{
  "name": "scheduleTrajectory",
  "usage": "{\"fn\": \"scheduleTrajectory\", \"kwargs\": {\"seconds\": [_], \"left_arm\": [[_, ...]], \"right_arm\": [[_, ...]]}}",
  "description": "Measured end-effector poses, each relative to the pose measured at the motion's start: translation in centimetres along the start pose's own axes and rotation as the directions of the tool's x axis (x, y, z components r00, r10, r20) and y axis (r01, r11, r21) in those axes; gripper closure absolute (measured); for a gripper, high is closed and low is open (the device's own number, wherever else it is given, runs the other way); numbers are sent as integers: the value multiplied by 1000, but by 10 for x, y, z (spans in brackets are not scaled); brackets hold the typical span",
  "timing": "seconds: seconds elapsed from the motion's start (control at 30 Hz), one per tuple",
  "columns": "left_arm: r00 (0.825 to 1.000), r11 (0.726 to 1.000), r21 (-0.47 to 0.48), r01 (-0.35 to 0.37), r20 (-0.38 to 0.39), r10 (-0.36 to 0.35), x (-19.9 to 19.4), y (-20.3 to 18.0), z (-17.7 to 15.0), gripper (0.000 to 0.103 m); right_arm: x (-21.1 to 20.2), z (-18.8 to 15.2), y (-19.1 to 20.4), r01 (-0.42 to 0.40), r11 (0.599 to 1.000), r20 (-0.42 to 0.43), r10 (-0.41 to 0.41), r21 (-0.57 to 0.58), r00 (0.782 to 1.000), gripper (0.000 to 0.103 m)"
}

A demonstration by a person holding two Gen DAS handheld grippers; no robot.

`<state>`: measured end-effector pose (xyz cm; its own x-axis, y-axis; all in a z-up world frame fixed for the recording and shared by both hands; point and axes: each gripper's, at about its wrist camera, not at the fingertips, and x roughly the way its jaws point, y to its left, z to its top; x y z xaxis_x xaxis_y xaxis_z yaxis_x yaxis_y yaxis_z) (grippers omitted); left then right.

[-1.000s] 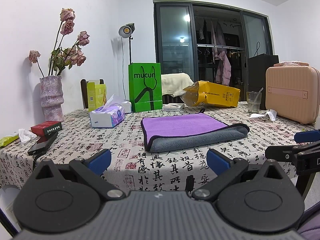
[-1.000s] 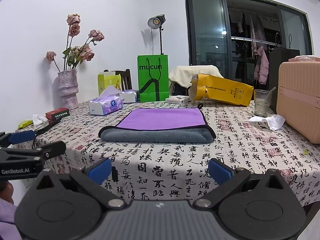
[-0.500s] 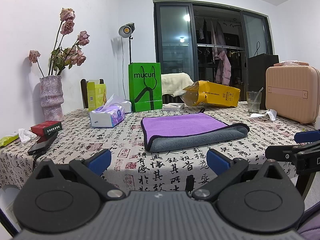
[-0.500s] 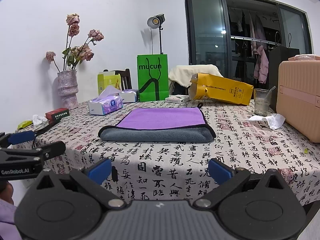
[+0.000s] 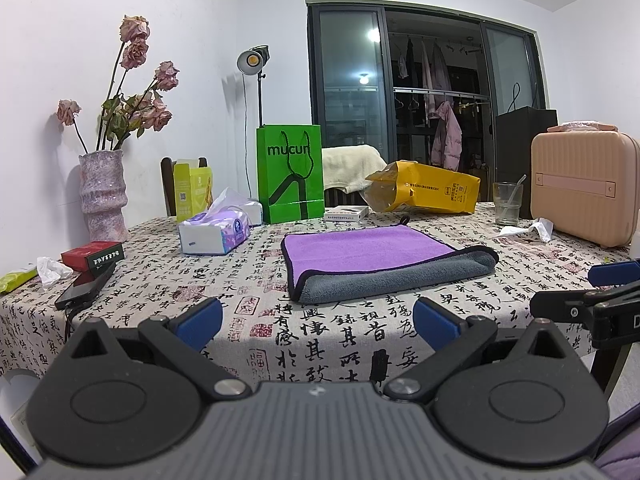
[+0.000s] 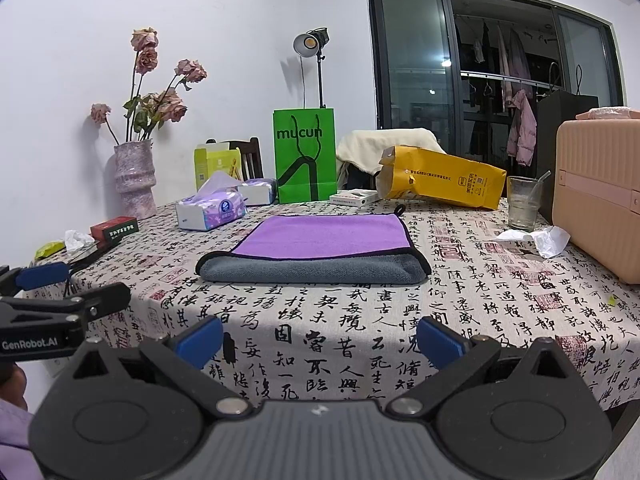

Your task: Fold towel

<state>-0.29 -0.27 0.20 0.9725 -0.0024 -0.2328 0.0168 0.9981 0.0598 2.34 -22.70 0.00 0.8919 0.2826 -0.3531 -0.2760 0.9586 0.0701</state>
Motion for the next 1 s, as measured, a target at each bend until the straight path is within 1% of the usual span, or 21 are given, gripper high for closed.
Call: {"fn": "scheduleTrajectory", "kwargs": {"seconds": [0.4, 0.53, 0.63, 0.73, 0.83, 1.0], "left_arm": [[1000, 1000, 4, 5, -9, -5, 1, -4, -3, 0], [1000, 999, 32, 4, -5, -4, 8, -5, -3, 0], [1000, 998, 59, -7, 7, 6, 15, -4, -2, 0], [1000, 999, 44, -1, -11, 1, 25, -2, -3, 0], [999, 999, 33, 5, -37, -4, 36, -3, -5, 0], [997, 999, 44, -3, -72, 6, 52, -6, -6, 0]], "right_arm": [[3, -2, -3, 1, 1000, -5, -1, 8, 1000, 0], [4, -3, 0, 12, 1000, 1, -12, -21, 1000, 0], [9, -5, 3, -1, 998, 27, 2, -62, 1000, 0], [18, -7, 5, 10, 997, 24, -9, -78, 1000, 0], [27, -7, -1, 1, 999, 17, 0, -54, 1000, 0], [45, -7, -17, -7, 1000, -6, 7, -19, 1000, 0]]}}
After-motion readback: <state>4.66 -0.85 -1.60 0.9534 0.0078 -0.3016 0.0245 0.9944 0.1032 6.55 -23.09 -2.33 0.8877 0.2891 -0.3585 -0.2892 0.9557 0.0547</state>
